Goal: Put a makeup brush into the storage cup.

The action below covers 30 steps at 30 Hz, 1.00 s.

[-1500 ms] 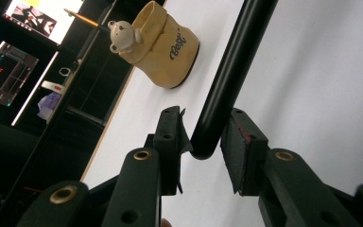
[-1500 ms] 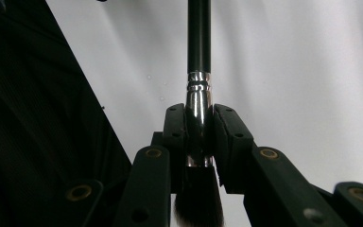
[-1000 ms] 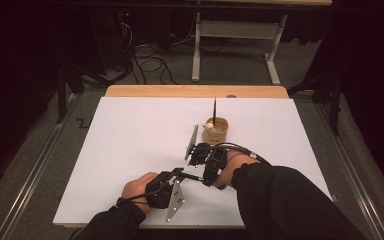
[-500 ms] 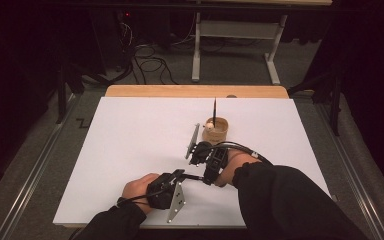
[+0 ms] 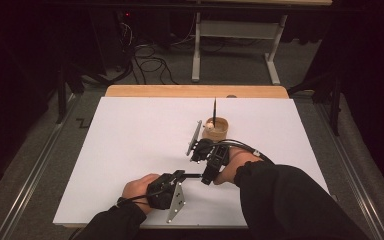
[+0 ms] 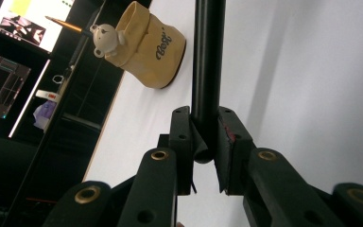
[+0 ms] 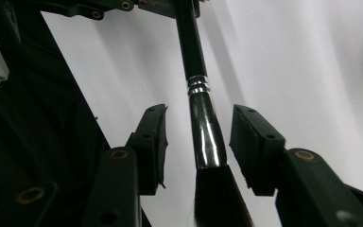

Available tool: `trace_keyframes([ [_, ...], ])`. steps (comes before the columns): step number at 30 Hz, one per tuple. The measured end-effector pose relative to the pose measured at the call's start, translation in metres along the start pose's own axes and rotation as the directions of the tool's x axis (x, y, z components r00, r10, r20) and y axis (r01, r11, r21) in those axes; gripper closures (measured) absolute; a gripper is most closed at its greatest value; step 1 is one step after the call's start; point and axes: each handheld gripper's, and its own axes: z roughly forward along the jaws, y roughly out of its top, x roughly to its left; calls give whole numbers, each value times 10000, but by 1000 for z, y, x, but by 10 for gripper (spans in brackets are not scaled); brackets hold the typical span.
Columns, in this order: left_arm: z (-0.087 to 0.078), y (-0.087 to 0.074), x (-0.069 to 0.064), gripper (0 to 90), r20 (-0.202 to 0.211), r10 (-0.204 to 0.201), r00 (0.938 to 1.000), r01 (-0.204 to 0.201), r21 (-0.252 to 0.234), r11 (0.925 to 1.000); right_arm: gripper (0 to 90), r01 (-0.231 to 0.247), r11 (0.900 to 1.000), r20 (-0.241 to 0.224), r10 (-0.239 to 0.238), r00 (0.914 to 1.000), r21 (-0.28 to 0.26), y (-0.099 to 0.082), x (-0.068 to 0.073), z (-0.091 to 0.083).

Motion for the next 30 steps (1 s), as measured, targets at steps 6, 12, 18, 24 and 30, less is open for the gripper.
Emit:
trace_keyframes([
  [6,0,0,0,788,6,-14,10000,14,20,10000,473,-40,10000,37,40,10000,-59,-2,-2,-2],
  [12,0,-1,1,788,11,-68,10000,68,24,10000,374,-109,9998,230,112,9997,-138,-4,-3,-4],
  [18,0,-1,3,788,1,-116,9999,116,97,9999,281,-150,9998,442,156,9989,-147,-7,-3,-5],
  [24,1,-1,3,788,-1,-194,9998,194,58,9998,177,-62,9997,732,80,9973,-248,-10,-3,-6],
  [30,1,-2,3,788,-31,-286,9996,286,73,9996,98,-64,9996,1010,93,9948,-287,-17,-5,-9],
])
